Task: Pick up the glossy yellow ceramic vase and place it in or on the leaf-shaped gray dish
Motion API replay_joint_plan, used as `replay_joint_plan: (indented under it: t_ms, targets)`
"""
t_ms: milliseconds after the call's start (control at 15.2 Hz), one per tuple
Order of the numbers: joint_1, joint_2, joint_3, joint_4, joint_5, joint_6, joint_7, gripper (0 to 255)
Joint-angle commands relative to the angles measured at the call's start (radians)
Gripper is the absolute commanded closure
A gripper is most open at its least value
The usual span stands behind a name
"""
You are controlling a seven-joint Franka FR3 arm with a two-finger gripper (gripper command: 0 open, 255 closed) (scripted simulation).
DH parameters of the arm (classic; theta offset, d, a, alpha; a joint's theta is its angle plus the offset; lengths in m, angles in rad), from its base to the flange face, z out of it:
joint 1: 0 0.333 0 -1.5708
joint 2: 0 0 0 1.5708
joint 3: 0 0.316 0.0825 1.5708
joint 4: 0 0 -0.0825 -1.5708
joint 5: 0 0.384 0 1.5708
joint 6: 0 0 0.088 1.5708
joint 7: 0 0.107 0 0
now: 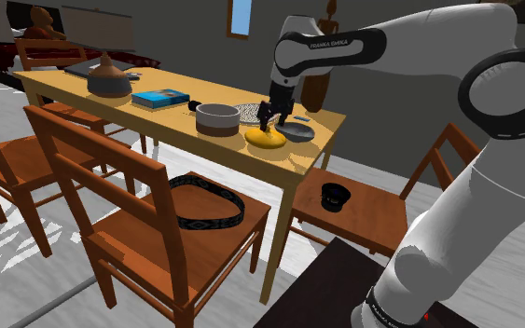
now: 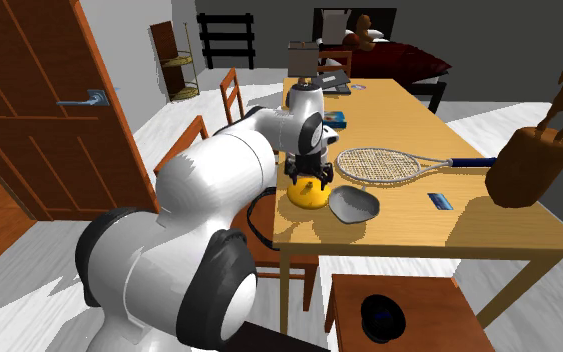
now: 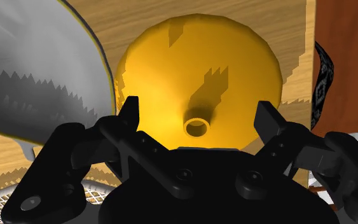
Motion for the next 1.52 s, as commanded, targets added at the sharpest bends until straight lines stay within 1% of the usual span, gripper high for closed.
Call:
replay_joint_plan:
  t_ms: [0, 330, 396, 990, 1452]
  targets:
    - [0.0, 0.0, 0.0, -0.003, 0.0, 0.004, -0.001, 0]
    - [0.0, 0.0, 0.0, -0.003, 0.0, 0.004, -0.001, 0]
    - [0.0, 0.0, 0.0, -0.003, 0.0, 0.004, -0.001, 255]
    - [0.0, 0.0, 0.0, -0.003, 0.0, 0.004, -0.001, 255]
    - [0.0, 0.005, 0.0, 0.096, 0.002, -0.09, -0.004, 255]
